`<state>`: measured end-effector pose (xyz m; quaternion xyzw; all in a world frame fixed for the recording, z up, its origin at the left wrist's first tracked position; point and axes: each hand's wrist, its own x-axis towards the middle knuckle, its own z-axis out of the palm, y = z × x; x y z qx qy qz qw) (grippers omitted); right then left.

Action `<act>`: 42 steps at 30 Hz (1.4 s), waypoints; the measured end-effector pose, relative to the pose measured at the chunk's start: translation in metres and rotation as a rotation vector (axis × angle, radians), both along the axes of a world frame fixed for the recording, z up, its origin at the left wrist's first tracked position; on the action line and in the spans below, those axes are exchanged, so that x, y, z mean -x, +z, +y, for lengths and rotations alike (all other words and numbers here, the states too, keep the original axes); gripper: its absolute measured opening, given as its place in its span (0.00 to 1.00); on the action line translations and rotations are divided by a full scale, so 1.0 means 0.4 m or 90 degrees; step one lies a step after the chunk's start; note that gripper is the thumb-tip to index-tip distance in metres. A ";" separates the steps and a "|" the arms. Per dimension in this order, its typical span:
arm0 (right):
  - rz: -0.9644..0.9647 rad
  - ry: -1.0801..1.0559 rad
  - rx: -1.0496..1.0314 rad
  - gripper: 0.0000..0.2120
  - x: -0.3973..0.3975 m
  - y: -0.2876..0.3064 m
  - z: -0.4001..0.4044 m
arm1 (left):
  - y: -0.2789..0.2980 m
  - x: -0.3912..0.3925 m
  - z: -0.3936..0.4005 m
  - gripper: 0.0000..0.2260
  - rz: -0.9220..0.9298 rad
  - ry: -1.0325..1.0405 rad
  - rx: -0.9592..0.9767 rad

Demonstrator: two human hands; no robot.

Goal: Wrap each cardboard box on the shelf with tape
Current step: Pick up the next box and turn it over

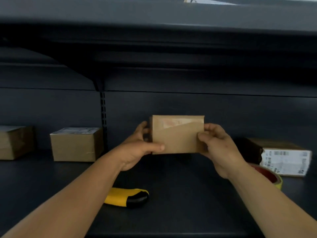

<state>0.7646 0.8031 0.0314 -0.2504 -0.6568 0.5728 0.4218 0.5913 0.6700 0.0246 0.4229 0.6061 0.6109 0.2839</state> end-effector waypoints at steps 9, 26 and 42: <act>0.059 0.114 0.127 0.18 -0.008 -0.026 -0.001 | -0.018 -0.029 -0.038 0.48 0.463 0.115 -0.014; 0.118 0.185 -0.030 0.27 -0.025 -0.049 -0.002 | -0.046 -0.063 -0.058 0.46 0.329 0.000 -0.044; 0.105 0.134 0.007 0.11 -0.009 -0.064 0.021 | -0.055 -0.059 -0.057 0.50 0.511 0.086 0.005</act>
